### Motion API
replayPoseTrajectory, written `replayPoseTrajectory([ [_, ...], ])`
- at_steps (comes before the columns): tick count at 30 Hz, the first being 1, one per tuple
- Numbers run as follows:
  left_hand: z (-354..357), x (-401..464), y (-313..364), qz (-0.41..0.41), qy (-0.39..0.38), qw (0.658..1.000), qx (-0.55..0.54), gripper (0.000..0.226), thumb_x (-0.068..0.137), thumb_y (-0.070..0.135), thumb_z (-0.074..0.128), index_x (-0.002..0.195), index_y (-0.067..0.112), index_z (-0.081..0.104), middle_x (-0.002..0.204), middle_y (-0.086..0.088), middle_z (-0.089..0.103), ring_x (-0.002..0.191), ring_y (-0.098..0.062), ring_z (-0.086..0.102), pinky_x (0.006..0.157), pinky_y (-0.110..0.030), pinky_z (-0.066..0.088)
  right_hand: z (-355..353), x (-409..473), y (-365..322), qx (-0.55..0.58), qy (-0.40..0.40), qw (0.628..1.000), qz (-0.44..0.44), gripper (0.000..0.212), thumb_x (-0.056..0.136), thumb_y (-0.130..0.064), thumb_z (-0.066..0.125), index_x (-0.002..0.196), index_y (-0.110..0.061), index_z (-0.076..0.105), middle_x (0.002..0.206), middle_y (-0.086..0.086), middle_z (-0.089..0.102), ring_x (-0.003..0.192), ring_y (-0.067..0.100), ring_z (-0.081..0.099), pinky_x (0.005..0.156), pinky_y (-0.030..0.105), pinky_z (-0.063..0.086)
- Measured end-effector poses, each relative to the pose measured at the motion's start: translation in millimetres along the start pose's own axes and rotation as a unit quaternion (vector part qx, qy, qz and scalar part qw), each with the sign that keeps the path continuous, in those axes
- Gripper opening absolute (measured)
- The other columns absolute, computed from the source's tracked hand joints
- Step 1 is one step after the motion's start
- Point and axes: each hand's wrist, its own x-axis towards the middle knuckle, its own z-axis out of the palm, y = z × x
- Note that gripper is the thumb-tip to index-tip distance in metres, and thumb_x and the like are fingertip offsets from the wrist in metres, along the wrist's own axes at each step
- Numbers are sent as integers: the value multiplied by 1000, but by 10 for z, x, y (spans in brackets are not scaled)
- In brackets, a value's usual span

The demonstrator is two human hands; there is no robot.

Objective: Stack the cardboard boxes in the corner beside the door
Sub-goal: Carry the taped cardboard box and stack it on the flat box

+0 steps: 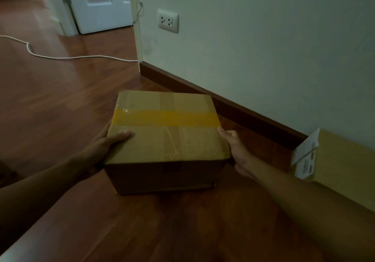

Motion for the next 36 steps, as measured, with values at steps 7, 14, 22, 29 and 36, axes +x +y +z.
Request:
replayPoseTrajectory([
  [7,219,-87,131,11,33,999,17,54,91,21,63,142,30,47,122,-8,68,85,-19,73,58,-28,59,-7,-33,-78,41,-16,999,-14,82,90,-35,69,158,-25,23,142,3,52,100,13,59,76,32,50],
  [14,604,-130,422,24,3,999,28,54,93,18,61,143,35,47,123,-8,68,95,-26,70,69,-36,57,-386,-395,-145,63,42,996,-40,81,88,-30,72,156,-24,29,145,4,53,121,23,56,99,45,50],
  [22,1493,-143,1150,75,-65,995,27,52,87,25,66,137,27,52,111,-7,71,78,-17,74,59,-28,57,-1254,-892,-984,39,127,983,-124,72,85,-20,76,149,-15,44,131,6,65,111,22,65,88,35,55],
  [29,2568,-188,1686,141,-170,973,59,51,91,23,62,140,27,46,120,-2,67,93,-15,73,70,-28,58,-2127,-1691,-1411,39,210,960,-182,48,86,-16,73,132,-19,61,110,-2,74,99,16,71,78,28,57],
  [36,3702,-215,1449,143,-280,947,68,71,78,34,69,143,30,41,129,1,63,107,-19,69,86,-38,56,-3039,-2289,-1217,8,340,926,-163,51,84,-21,76,133,-18,63,113,-1,73,99,17,71,77,30,55],
])
